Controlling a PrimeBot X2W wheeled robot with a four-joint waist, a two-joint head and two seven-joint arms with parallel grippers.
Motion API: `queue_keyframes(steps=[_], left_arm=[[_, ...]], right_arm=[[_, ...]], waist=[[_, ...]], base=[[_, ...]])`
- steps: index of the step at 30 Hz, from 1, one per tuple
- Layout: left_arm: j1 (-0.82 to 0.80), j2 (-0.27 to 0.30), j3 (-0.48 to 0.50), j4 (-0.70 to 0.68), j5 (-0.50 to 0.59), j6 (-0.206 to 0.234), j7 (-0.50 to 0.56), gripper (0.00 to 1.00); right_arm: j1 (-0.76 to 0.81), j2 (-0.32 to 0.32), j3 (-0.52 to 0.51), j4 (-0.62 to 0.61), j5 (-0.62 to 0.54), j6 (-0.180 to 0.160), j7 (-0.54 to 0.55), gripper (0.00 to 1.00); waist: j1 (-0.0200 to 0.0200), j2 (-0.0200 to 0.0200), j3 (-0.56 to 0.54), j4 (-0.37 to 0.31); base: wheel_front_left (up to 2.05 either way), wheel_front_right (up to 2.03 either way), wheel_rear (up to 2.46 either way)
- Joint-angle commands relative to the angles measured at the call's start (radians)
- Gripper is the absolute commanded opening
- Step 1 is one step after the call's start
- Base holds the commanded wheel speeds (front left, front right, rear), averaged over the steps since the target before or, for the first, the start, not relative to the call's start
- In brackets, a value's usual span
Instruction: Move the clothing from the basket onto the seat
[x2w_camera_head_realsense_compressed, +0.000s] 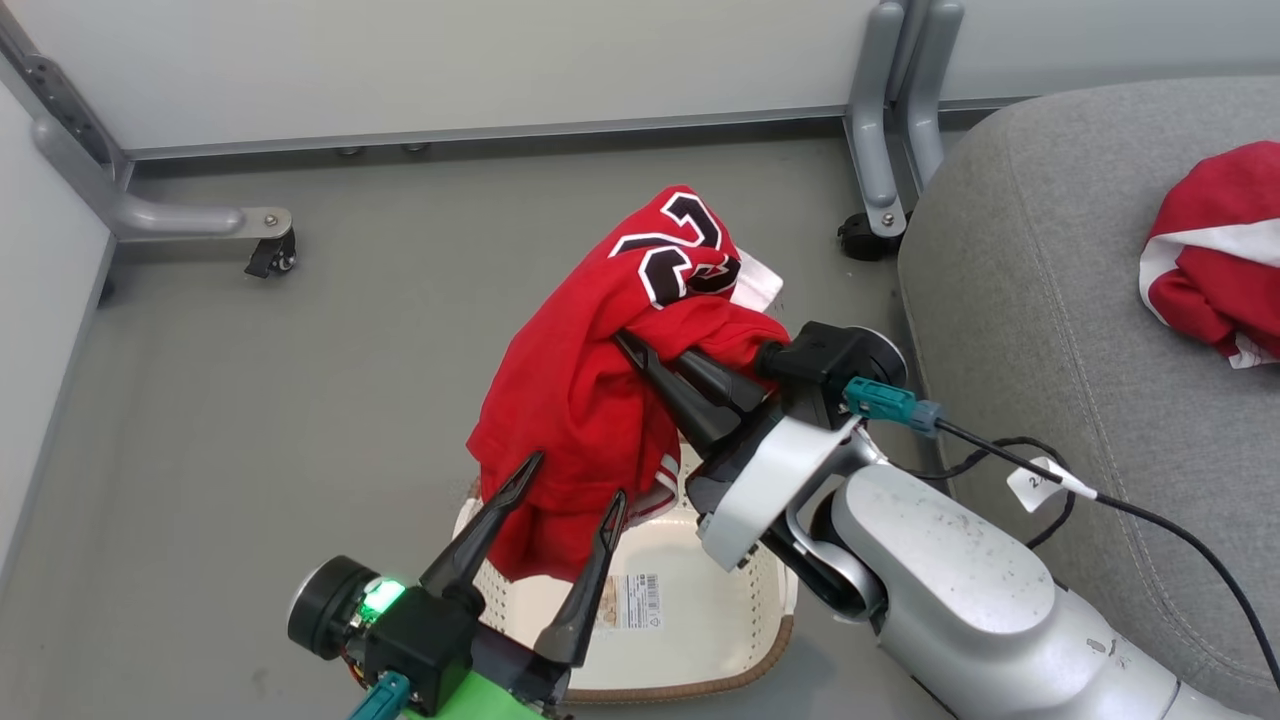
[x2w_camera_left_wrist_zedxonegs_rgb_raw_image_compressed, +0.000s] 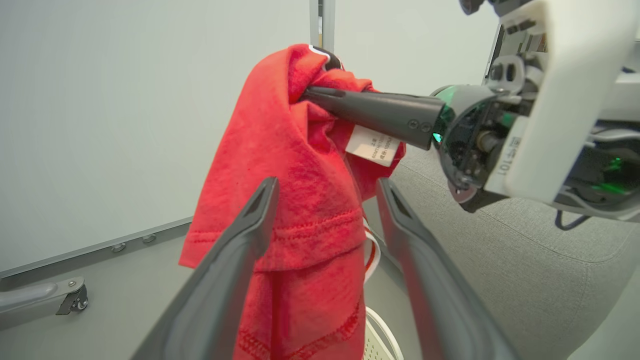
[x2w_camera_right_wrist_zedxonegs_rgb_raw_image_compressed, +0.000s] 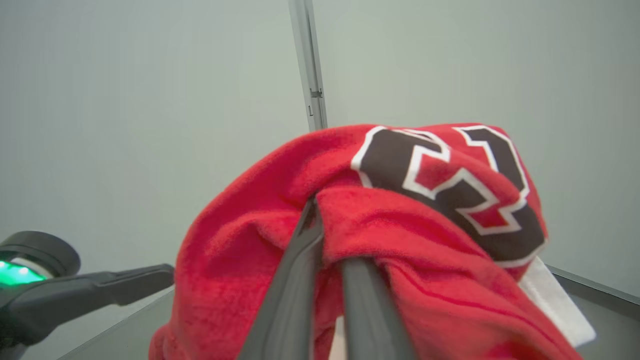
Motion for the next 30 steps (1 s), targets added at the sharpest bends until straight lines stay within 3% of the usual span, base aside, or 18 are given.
queue_keyframes(steps=[1, 10, 30], left_arm=[[0.018, 0.007, -0.005, 0.005, -0.01, -0.002, 0.005, 1.0], [-0.004, 0.033, -0.007, 0.007, 0.004, 0.008, 0.012, 1.0], [-0.12, 0.094, -0.051, -0.026, 0.021, -0.005, 0.081, 1.0]], right_arm=[[0.013, -0.002, -0.002, 0.001, -0.006, -0.001, -0.007, 0.0], [0.017, 0.004, -0.015, 0.0, -0.016, -0.001, -0.014, 0.0], [0.072, 0.014, -0.182, 0.006, -0.051, -0.001, -0.052, 0.0]], waist=[[0.0, 0.0, 0.005, -0.01], [0.0, 0.0, 0.032, -0.107], [0.0, 0.0, 0.161, -0.485]], base=[[0.0, 0.0, 0.0], [0.0, 0.0, 0.0], [0.0, 0.0, 0.0]])
